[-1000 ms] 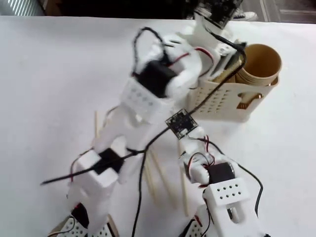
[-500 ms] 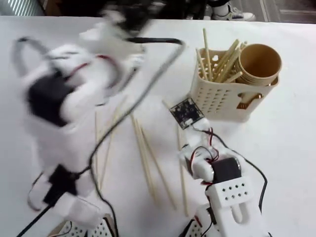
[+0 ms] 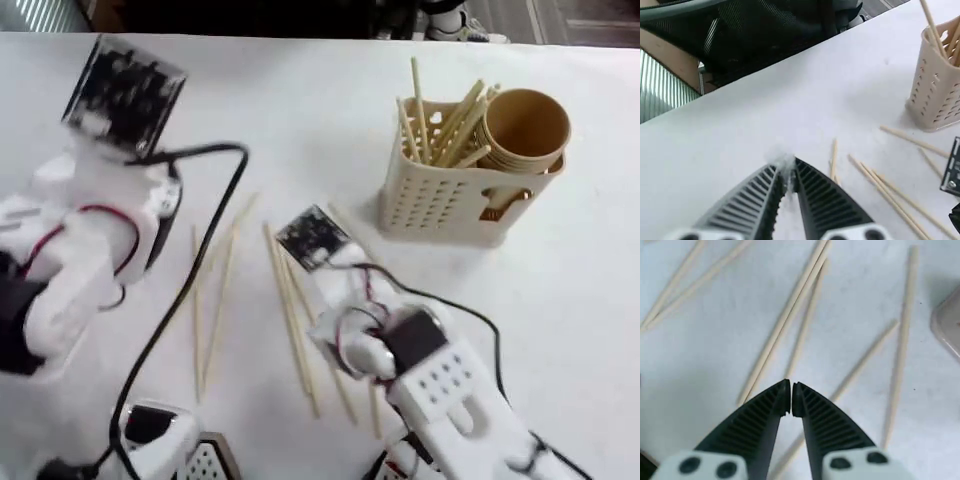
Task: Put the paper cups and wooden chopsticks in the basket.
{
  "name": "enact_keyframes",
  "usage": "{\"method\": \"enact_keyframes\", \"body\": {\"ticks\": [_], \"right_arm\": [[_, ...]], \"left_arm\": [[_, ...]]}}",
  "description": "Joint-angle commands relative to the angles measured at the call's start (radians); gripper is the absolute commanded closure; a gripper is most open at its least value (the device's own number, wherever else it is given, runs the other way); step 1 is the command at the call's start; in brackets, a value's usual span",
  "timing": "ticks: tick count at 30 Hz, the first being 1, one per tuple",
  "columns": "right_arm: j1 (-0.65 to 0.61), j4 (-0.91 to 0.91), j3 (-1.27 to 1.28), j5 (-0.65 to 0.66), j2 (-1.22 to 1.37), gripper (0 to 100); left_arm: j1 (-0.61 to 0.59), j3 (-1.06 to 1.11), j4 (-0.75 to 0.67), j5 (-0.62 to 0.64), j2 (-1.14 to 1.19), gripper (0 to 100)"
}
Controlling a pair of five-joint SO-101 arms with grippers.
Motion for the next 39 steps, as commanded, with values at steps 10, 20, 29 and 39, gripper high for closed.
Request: {"method": "enact_keyframes", "body": {"ticks": [10, 20, 29, 39], "right_arm": [[-0.11, -0.173, -0.245, -0.198, 0.599, 89.7], [-0.108, -0.349, -0.25, -0.198, 0.791, 89.7], [-0.084, -0.43, -0.269, -0.198, 0.903, 89.7], [-0.093, -0.38, -0.361, -0.195, 1.038, 89.7]], "left_arm": [[-0.222, 0.936, -0.404, 0.003, -0.501, 97], [-0.248, 1.341, -0.595, 0.008, -0.746, 97], [-0.246, 1.428, -0.618, 0.009, -0.757, 97], [-0.246, 1.45, -0.618, 0.011, -0.757, 97]]}}
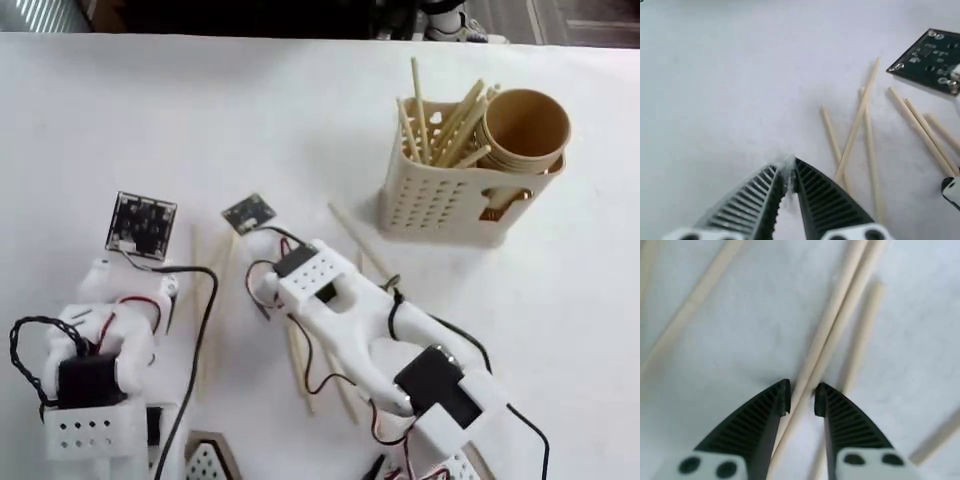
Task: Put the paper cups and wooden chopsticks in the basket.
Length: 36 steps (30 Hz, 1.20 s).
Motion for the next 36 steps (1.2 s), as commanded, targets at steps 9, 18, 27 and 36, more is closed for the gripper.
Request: {"method": "enact_keyframes", "body": {"ticks": [9, 18, 27, 36], "right_arm": [[-0.013, 0.053, -0.106, 0.0, 0.082, 98.2], [0.062, 0.214, -0.106, 0.064, -0.271, 98.1], [0.05, 0.329, -0.1, 0.063, -0.51, 97.7], [-0.067, 0.225, -0.1, 0.006, -0.208, 81.1]], "left_arm": [[-0.01, -0.003, -0.023, 0.011, -0.016, 97], [-0.01, -0.002, -0.023, 0.011, -0.016, 97], [-0.008, -0.002, -0.023, 0.011, -0.016, 97], [-0.01, -0.002, -0.023, 0.011, -0.016, 97]]}}
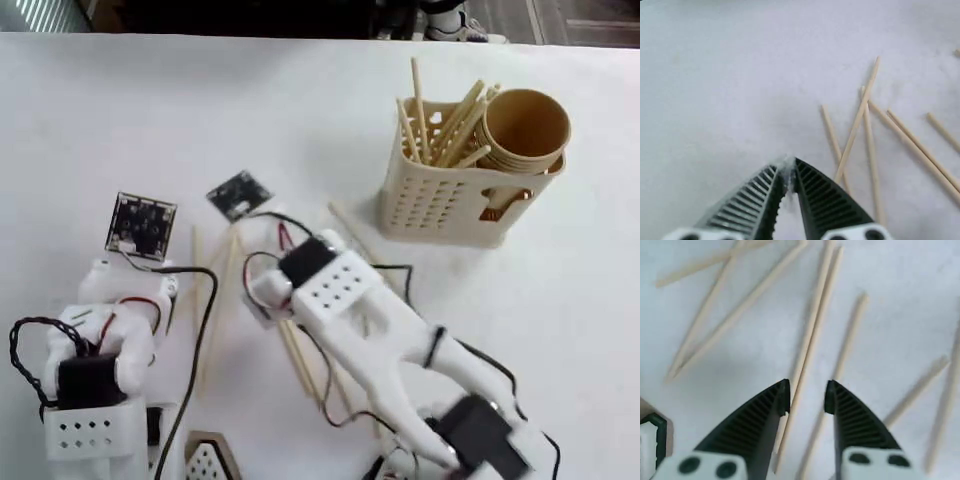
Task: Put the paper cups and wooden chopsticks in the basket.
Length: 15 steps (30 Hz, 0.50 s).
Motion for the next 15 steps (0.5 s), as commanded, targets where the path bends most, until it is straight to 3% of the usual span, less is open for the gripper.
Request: {"method": "enact_keyframes", "body": {"ticks": [1, 10, 15], "right_arm": [[-0.019, -0.081, -0.017, -0.014, 0.128, 81.2], [-0.019, -0.246, -0.029, -0.005, 0.407, 81.3], [-0.022, -0.223, -0.051, 0.049, 0.418, 97.4]], "left_arm": [[-0.01, -0.002, -0.023, 0.011, -0.016, 97], [-0.01, 0.011, -0.025, 0.011, -0.016, 97], [-0.01, 0.011, -0.025, 0.011, -0.016, 97]]}}
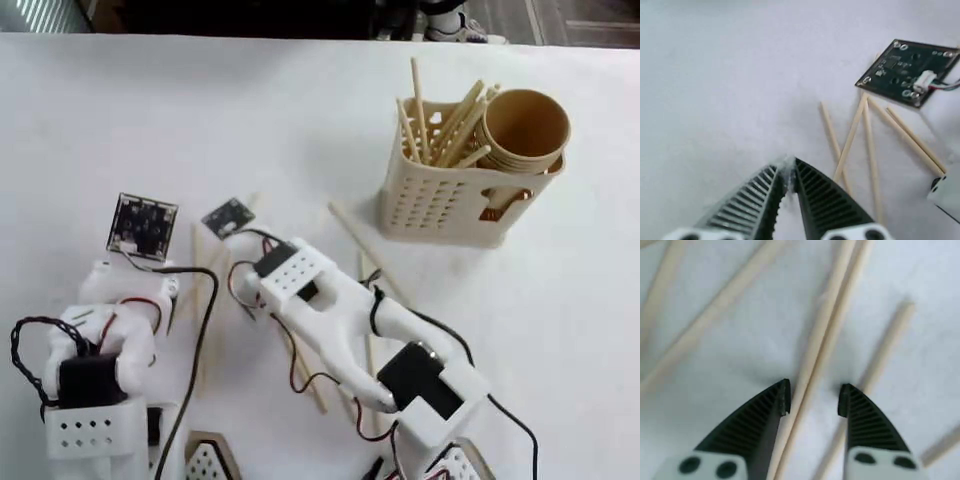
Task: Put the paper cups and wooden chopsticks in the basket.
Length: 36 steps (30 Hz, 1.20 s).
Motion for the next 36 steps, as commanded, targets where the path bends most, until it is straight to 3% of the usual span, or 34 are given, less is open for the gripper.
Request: {"method": "enact_keyframes", "body": {"ticks": [1, 9, 21, 31, 36], "right_arm": [[-0.016, 0.001, -0.029, 0.032, 0.018, 98.8], [0.067, 0.088, -0.058, 0.097, -0.045, 98.0], [0.214, 0.32, -0.133, 0.16, -0.512, 98.1], [0.478, 0.305, -0.301, 0.203, -0.829, 98.1], [0.578, 0.166, -0.405, 0.203, -0.885, 98.1]], "left_arm": [[-0.01, -0.002, -0.025, 0.011, -0.016, 97], [-0.01, -0.003, -0.025, 0.011, -0.016, 97], [-0.008, -0.003, -0.025, 0.011, -0.016, 97], [-0.007, -0.003, -0.025, 0.011, -0.016, 97], [-0.007, -0.003, -0.025, 0.011, -0.016, 97]]}}
